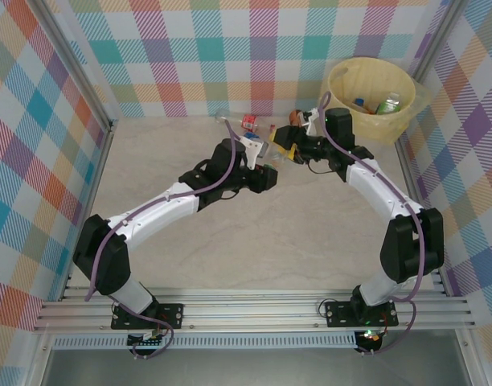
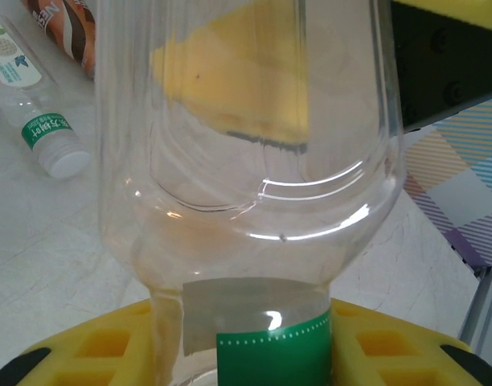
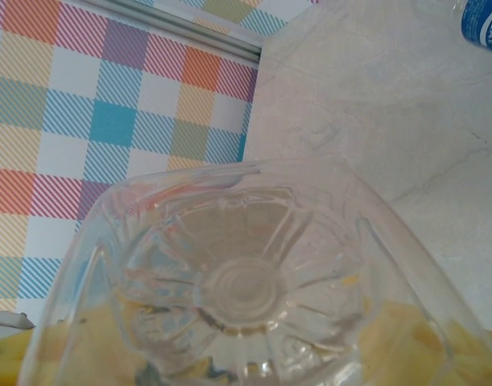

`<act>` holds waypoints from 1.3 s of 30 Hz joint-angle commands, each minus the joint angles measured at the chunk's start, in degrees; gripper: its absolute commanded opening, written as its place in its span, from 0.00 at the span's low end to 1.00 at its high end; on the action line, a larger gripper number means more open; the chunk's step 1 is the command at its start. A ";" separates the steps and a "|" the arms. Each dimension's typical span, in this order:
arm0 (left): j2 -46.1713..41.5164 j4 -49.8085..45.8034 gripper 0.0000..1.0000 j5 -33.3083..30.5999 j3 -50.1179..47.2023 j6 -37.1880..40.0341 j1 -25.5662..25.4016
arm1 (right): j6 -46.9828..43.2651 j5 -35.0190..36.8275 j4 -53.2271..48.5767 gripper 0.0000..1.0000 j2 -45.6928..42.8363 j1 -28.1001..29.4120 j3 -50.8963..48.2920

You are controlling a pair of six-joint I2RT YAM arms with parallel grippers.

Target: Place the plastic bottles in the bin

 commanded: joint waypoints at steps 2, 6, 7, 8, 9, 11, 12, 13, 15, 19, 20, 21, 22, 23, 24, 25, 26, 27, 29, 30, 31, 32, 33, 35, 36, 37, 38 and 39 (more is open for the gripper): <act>0.97 -0.16 0.27 1.72 2.72 0.64 -0.56 | -2.52 0.40 2.22 0.60 -0.45 0.40 1.07; 1.39 -0.96 0.28 2.08 3.37 0.20 -0.71 | -3.79 1.14 2.49 0.53 -0.47 0.41 1.33; 1.33 -0.87 0.29 2.17 3.30 0.01 -0.71 | -4.02 1.24 2.55 0.51 -0.45 0.40 1.41; 1.25 -0.78 0.29 2.34 3.13 -0.11 -0.64 | -4.37 1.49 2.60 0.48 -0.45 0.38 1.63; 1.23 -0.74 0.29 2.52 3.03 -0.32 -0.78 | -4.69 1.61 2.60 0.46 -0.45 0.37 1.89; 1.28 -0.85 0.30 2.95 3.17 -0.33 -0.80 | -5.19 1.52 2.52 0.43 -0.27 0.33 2.51; 1.46 -0.87 0.32 3.30 3.28 -0.33 -0.76 | -5.51 1.54 2.39 0.40 -0.19 0.39 2.80; 1.59 -0.99 0.34 3.41 3.48 -0.35 -0.80 | -5.83 1.73 2.28 0.39 -0.27 0.39 3.00; 1.60 -1.09 0.49 3.29 4.07 -0.86 -0.80 | -6.90 3.04 1.58 0.38 -0.45 0.39 3.33; -1.52 4.95 0.92 5.06 1.18 -2.92 -0.39 | -11.65 7.22 -2.72 0.36 -0.79 0.21 6.78; -2.94 7.28 0.96 5.19 -0.35 -3.67 -0.27 | -13.30 8.95 -4.33 0.36 -0.89 0.08 8.18; -4.45 9.43 0.99 5.06 -1.96 -4.45 0.01 | -15.04 10.71 -5.70 0.36 -1.10 -0.19 9.81; -5.89 11.09 1.00 4.69 -3.31 -5.08 0.33 | -16.48 12.46 -6.91 0.36 -1.15 -0.60 11.38; -7.43 12.45 1.00 4.06 -4.74 -5.86 0.78 | -18.25 14.31 -8.22 0.36 -1.15 -1.18 13.23; -9.18 13.43 1.00 3.20 -6.05 -6.69 1.23 | -20.29 16.37 -9.67 0.36 -1.07 -1.86 15.45; -10.68 14.07 1.00 2.12 -7.20 -7.32 1.62 | -21.78 18.07 -10.83 0.36 -0.92 -2.58 17.41; -12.35 14.50 1.00 0.34 -8.56 -7.97 2.12 | -23.55 19.86 -11.95 0.35 -0.69 -3.66 19.88; -14.01 14.61 1.00 -1.63 -9.88 -8.41 2.59 | -24.92 21.63 -12.90 0.36 -0.35 -4.83 22.27; -16.59 14.31 1.00 -5.24 -12.14 -9.11 3.34 | -26.78 24.63 -14.24 0.35 0.46 -7.24 26.76; -17.60 13.98 1.00 -7.31 -13.25 -9.52 3.65 | -27.94 26.40 -14.65 0.35 1.00 -8.53 28.98; -18.20 13.57 1.00 -8.85 -14.10 -9.91 3.90 | -28.88 28.27 -14.83 0.35 1.48 -9.57 30.75; -18.82 13.02 1.00 -10.56 -14.85 -10.45 4.18 | -29.95 30.58 -15.18 0.35 2.19 -10.85 32.80; -19.12 12.26 1.00 -12.23 -15.44 -10.90 4.47 | -31.10 33.36 -15.50 0.35 3.09 -12.06 34.67; -19.54 11.17 1.00 -14.87 -16.52 -11.91 4.64 | -33.20 38.70 -15.34 0.35 4.80 -14.12 37.62; -19.61 11.01 1.00 -16.19 -17.11 -12.37 4.66 | -34.13 41.23 -15.26 0.35 6.02 -15.11 38.99; -19.72 11.05 1.00 -17.21 -17.66 -12.74 4.73 | -35.07 43.34 -15.18 0.36 7.12 -15.87 40.20; -19.83 11.37 1.00 -18.13 -18.28 -13.07 4.73 | -36.56 45.93 -15.20 0.36 8.47 -16.49 41.61; -20.00 11.82 1.00 -18.81 -19.07 -13.12 4.77 | -38.50 48.76 -15.58 0.37 10.00 -16.86 43.33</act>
